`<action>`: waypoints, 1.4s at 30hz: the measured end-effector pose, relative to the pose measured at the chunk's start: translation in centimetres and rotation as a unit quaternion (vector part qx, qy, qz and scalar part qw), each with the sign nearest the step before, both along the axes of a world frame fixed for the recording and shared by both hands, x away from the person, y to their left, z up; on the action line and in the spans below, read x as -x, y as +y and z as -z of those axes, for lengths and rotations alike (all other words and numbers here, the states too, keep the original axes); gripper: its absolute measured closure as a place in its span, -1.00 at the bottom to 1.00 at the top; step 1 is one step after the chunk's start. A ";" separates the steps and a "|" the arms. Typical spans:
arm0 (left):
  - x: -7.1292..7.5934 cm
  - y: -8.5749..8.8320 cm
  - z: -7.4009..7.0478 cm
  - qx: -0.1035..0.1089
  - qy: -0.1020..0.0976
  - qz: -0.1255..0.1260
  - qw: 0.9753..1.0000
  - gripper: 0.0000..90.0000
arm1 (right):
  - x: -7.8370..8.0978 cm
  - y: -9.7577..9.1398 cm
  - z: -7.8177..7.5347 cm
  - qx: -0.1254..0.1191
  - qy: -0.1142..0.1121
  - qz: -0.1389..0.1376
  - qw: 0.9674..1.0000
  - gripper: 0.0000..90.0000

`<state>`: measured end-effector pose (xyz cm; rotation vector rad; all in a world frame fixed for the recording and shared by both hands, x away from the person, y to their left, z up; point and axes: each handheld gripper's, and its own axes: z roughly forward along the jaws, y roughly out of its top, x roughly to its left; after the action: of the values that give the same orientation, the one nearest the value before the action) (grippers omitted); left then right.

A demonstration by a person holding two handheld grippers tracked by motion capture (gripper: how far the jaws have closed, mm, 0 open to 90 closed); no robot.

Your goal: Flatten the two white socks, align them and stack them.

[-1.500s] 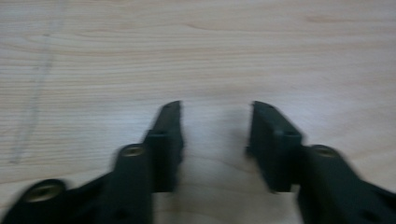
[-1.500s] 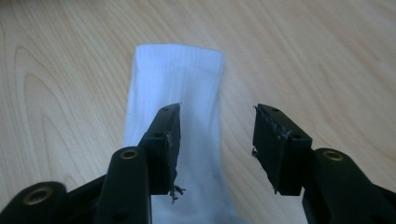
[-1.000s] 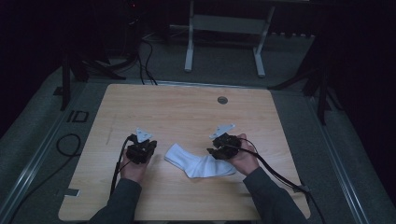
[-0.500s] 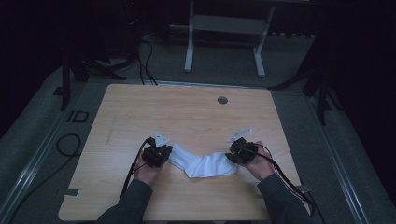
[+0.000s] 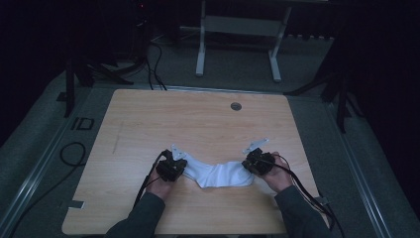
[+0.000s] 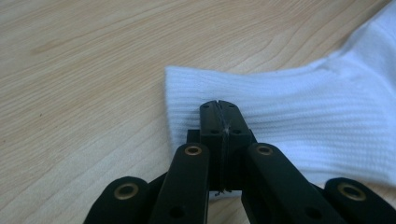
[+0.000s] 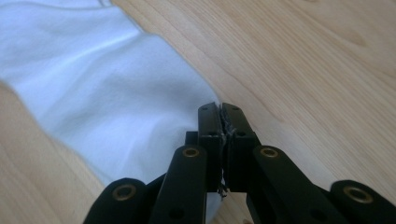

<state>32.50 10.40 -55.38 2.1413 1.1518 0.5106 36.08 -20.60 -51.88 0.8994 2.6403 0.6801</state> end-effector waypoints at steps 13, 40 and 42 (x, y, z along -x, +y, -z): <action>0.4 0.1 0.0 0.001 0.004 -0.006 1.000 1.00 | 0.3 -1.5 -0.4 -0.014 0.007 0.012 1.000 0.93; 0.5 0.4 0.0 -0.001 0.004 -0.015 1.000 1.00 | 1.7 -0.4 0.5 -0.003 0.011 -0.030 0.999 0.93; 0.5 0.4 0.1 -0.002 0.003 -0.015 1.000 1.00 | 1.8 -0.9 0.1 -0.002 0.007 -0.029 1.000 0.93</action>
<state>31.96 10.80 -55.44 2.1334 1.1886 0.5204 34.31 -21.51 -51.94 0.8340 2.6874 0.6944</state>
